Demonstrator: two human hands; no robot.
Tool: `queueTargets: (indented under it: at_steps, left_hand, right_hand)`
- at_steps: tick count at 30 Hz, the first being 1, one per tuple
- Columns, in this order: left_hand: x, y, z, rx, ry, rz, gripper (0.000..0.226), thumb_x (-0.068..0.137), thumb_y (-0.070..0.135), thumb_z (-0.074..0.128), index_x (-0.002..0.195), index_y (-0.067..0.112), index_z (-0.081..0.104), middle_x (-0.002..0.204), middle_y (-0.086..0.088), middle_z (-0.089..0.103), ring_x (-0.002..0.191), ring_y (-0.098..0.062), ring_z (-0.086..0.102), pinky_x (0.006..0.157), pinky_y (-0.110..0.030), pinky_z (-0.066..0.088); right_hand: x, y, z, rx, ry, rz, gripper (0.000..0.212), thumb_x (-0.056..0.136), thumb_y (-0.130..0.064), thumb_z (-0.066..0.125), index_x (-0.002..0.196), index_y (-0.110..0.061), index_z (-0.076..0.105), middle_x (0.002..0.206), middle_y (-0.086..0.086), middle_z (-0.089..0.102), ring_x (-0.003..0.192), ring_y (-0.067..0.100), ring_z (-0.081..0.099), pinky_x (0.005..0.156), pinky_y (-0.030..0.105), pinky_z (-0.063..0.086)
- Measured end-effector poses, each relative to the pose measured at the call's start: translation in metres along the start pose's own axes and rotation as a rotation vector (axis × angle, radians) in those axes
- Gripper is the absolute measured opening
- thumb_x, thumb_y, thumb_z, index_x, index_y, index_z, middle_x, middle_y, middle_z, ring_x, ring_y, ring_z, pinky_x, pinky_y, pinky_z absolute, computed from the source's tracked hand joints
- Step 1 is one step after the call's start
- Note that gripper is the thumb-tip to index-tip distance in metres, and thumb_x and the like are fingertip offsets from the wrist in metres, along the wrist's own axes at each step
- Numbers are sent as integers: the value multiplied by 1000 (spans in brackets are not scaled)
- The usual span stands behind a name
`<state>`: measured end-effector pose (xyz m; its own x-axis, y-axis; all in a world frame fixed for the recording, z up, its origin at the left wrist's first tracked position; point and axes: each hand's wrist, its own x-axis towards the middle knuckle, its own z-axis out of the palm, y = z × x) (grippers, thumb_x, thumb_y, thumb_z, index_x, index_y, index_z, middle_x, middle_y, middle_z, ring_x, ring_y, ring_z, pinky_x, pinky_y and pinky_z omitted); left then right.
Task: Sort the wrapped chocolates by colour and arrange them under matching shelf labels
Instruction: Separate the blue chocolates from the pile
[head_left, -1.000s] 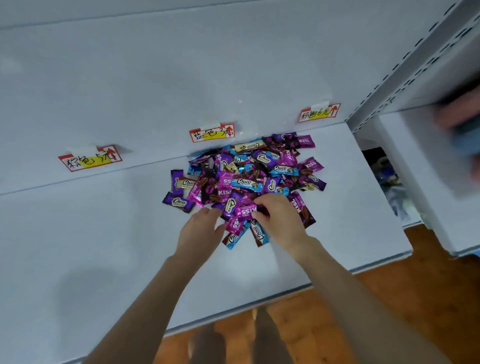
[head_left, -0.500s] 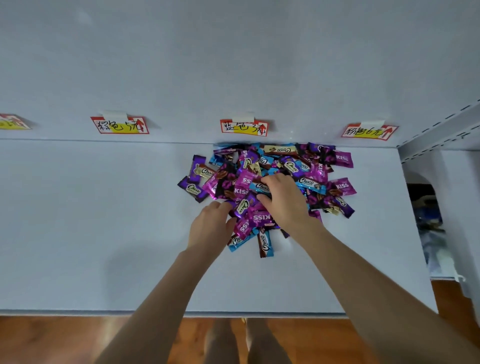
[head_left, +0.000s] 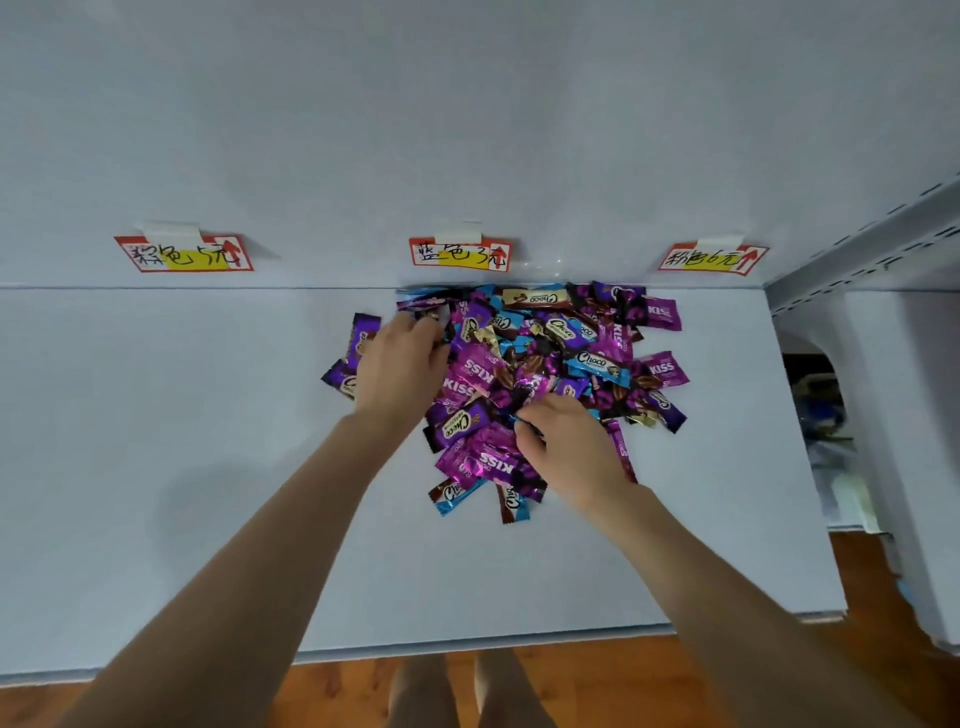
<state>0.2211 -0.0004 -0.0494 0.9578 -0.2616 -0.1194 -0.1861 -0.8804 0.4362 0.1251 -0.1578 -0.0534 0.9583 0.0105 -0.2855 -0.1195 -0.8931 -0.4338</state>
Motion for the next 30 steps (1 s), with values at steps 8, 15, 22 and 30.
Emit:
queueTargets:
  at_steps: [8,15,22,30]
  left_hand:
    - [28,32,24,124,-244,189,43,97,17,48,139,25,44,122,-14,42,105,-32,49,76,-39,47]
    - [25,31,14,248,-399,100,33,89,24,61,118,9,54,125,-13,45,104,-30,55,80,-39,48]
    - [7,18,3,82,-370,-5,28,87,29,65,101,6,58,113,-14,54,96,-28,56,73,-32,42]
    - [-15,41,14,-42,-162,98,21,93,19,55,105,4,63,102,-11,56,87,-22,54,68,-26,40]
  right_hand:
    - [-9,13,-13,403,71,174,32,97,-15,44,124,-1,53,111,13,62,94,15,55,76,9,35]
    - [-11,20,-10,402,73,151,31,96,-14,46,123,-3,54,108,10,63,90,12,56,73,9,35]
    - [-5,22,-12,472,141,192,9,94,-13,47,100,-8,50,68,-2,52,55,9,46,49,23,36]
    - [27,52,-35,147,229,369,32,90,-29,57,111,-6,49,104,11,55,90,23,54,68,30,41]
